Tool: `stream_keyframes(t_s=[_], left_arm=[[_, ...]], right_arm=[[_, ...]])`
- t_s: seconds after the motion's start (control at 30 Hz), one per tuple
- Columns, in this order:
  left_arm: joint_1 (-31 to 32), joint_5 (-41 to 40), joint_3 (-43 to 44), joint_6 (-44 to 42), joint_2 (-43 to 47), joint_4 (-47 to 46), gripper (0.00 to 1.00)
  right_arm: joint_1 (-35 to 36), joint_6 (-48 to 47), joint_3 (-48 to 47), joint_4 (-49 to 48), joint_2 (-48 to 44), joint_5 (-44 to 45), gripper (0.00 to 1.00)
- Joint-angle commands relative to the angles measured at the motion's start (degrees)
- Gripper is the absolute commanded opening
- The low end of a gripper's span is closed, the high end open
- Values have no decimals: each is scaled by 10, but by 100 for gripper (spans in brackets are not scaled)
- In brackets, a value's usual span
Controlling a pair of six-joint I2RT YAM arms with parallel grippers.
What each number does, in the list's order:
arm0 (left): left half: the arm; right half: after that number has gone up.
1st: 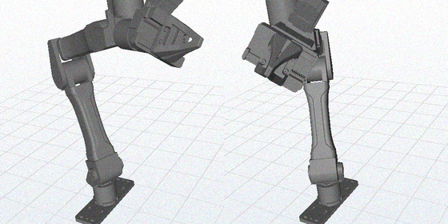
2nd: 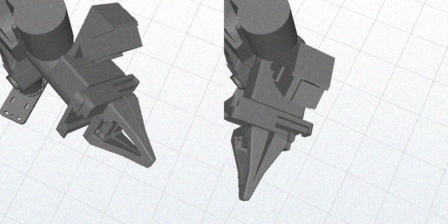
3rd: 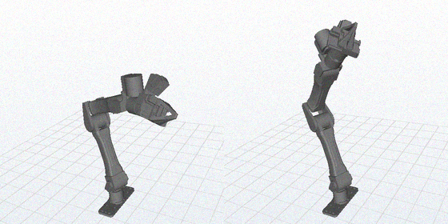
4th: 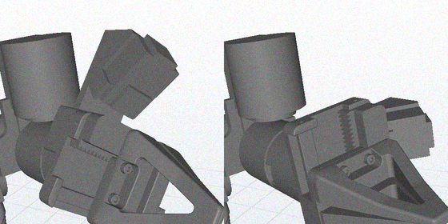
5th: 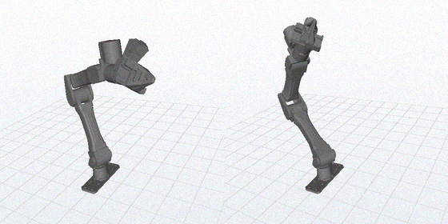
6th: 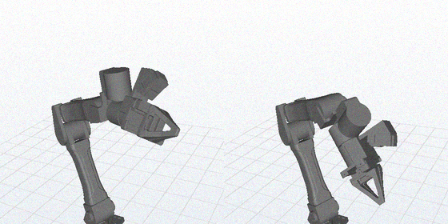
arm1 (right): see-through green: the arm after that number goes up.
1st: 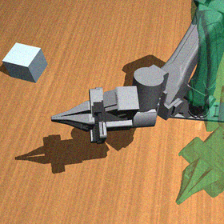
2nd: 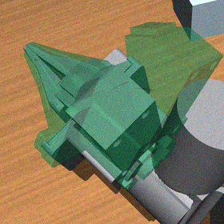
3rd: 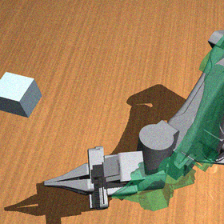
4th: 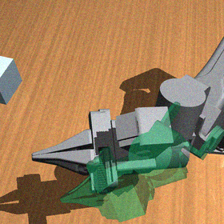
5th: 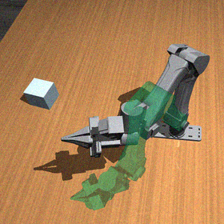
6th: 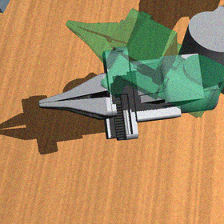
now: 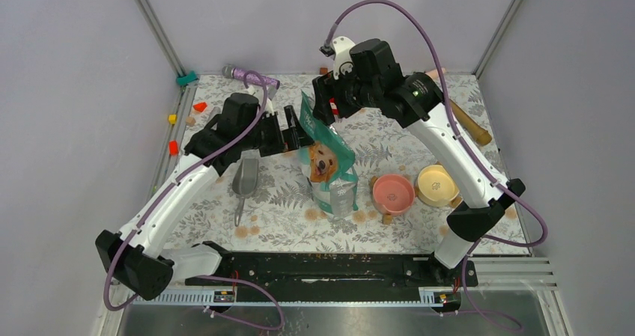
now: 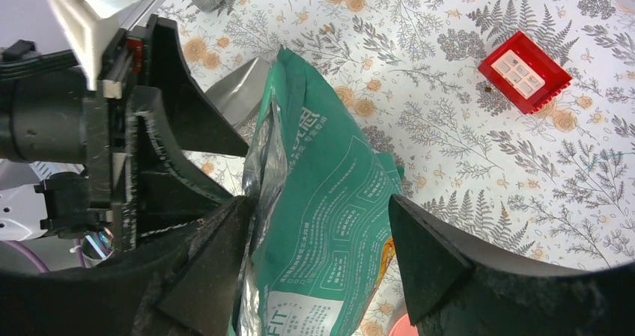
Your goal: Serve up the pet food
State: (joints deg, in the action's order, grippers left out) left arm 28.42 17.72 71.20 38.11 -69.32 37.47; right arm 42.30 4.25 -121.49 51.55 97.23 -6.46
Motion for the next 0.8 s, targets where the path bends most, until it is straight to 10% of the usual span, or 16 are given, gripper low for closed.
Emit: stream_keyframes(t_s=[0.0, 0.77], left_arm=[[1, -2, -3, -19, 49, -35, 99], [-6, -38, -37, -44, 90, -39, 99]], right_arm=[[-2, 0, -3, 3, -11, 20, 75], [-2, 29, -137, 40, 72, 61, 75]])
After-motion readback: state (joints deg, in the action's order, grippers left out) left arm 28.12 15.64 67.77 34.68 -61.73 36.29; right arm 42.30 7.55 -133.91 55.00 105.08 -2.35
